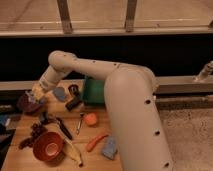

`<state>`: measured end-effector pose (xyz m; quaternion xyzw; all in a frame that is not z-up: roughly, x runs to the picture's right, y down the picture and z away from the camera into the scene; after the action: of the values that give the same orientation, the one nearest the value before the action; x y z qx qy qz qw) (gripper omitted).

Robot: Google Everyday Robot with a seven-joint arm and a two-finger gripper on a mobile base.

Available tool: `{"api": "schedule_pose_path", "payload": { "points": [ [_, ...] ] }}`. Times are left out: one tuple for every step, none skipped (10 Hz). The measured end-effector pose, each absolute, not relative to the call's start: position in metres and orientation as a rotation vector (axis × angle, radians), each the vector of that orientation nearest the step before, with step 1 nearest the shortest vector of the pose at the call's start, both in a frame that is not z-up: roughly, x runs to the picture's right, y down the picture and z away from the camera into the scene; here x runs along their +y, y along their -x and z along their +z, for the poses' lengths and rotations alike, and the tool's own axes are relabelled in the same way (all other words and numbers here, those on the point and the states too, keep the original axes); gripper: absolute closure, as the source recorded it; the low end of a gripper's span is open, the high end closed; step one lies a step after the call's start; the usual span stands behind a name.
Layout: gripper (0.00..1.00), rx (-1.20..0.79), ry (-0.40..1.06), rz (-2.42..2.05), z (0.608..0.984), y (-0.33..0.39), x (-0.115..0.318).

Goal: Wipe purple bowl with towel

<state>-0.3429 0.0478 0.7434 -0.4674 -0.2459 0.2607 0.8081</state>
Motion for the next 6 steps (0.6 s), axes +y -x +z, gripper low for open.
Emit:
{"api": "schedule_pose_path", "payload": {
  "points": [
    [1.00,-0.505,1.003,0.559,0.7437,0.3382,0.0566],
    [1.00,-0.494,0.997,0.561,0.7438,0.3356,0.0584],
    [1.00,-0.490,0.988,0.562,0.7436,0.3369,0.0591],
    [1.00,-0.492,0.979,0.564,0.7434,0.3395,0.0591],
    [1.00,-0.496,0.971,0.566,0.7451,0.3413,0.0583],
    [1.00,-0.494,0.965,0.573,0.7499,0.3433,0.0544]
  ]
}}
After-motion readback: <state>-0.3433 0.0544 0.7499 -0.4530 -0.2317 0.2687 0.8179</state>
